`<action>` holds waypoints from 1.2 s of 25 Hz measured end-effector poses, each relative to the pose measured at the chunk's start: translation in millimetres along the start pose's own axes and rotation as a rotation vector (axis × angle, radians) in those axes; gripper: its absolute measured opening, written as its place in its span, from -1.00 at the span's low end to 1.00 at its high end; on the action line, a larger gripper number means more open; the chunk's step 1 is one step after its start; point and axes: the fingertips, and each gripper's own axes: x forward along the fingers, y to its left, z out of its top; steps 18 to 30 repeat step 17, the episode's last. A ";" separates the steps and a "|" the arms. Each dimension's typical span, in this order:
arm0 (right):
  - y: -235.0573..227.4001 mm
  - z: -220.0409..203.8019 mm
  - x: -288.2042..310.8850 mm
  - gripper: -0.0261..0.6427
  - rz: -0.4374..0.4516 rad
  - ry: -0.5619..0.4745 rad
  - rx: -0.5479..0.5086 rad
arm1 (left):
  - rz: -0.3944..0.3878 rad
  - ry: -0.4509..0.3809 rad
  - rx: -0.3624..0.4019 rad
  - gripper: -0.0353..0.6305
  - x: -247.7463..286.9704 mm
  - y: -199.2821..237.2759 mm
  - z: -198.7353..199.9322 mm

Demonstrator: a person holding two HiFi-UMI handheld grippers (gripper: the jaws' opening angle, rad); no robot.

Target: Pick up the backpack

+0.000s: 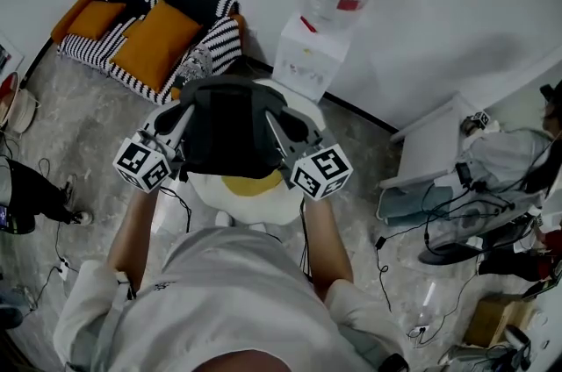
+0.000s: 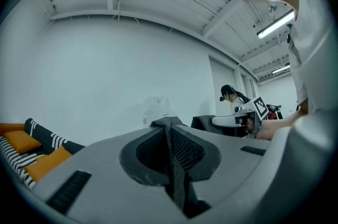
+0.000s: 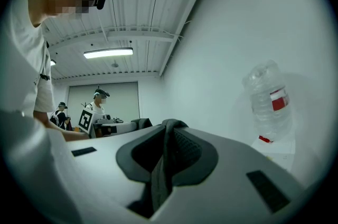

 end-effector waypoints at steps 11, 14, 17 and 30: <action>-2.9 -7.2 6.2 -0.82 -0.015 0.029 -0.001 | -0.003 0.017 -0.025 -0.80 1.5 7.7 -11.1; -3.7 -8.2 8.9 -0.82 -0.016 0.034 -0.002 | -0.004 0.019 -0.025 -0.80 2.0 10.8 -12.0; -5.5 -10.1 12.0 -0.82 -0.018 0.040 -0.004 | -0.004 0.023 -0.018 -0.80 3.6 14.2 -13.4; -5.5 -10.1 12.0 -0.82 -0.018 0.040 -0.004 | -0.004 0.023 -0.018 -0.80 3.6 14.2 -13.4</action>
